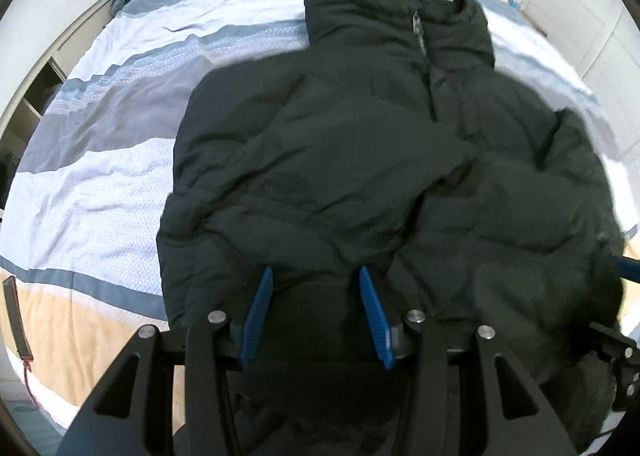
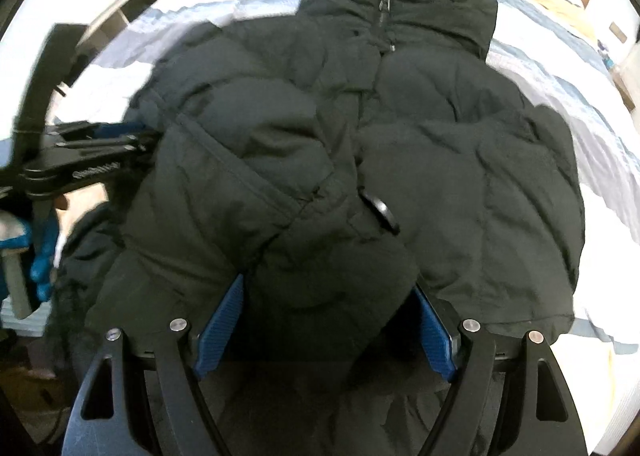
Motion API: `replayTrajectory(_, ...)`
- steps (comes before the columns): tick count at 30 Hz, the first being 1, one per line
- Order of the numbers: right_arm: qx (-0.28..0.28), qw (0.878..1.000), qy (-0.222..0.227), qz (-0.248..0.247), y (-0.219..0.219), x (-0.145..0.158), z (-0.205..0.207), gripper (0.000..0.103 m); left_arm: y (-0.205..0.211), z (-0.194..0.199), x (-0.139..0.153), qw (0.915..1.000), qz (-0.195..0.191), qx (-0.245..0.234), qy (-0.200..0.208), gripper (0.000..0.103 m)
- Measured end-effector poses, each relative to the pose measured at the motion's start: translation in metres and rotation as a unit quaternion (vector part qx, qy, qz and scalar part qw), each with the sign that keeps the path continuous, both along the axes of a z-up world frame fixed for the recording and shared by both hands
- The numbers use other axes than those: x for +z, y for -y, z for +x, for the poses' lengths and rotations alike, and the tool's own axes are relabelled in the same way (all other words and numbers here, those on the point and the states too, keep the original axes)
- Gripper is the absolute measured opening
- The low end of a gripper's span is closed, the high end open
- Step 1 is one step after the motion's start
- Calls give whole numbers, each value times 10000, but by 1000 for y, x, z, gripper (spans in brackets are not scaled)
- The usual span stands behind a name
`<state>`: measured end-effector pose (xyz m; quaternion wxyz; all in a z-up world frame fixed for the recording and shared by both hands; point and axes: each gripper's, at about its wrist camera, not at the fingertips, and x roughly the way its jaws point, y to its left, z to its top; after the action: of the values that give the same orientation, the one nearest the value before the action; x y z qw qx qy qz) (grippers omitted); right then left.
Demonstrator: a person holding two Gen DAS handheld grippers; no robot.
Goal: Fold large clothes
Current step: 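Grasp the hem with both grippers and lift it toward the collar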
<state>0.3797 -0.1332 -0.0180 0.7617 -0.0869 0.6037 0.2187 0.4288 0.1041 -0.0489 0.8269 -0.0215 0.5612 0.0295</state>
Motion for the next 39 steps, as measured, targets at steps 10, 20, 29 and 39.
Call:
replayTrajectory(10,-497,9964,684,8,66,35,76,79,-37,85,46,9990,-170,47,419,44)
replayTrajectory(20,-1170,9851,1220,328,104,17,231,83,-93,255,18,9894,-1281,419,542,44)
replayTrajectory(29,-1725,9728,919,1241,107,-42,363,88,-101,366,-30,9637,-2496,732,593,44)
replayTrajectory(39,-2140,9589,404,1820,94,-89,433,90,-87,425,-70,9489,-2974,991,366,44)
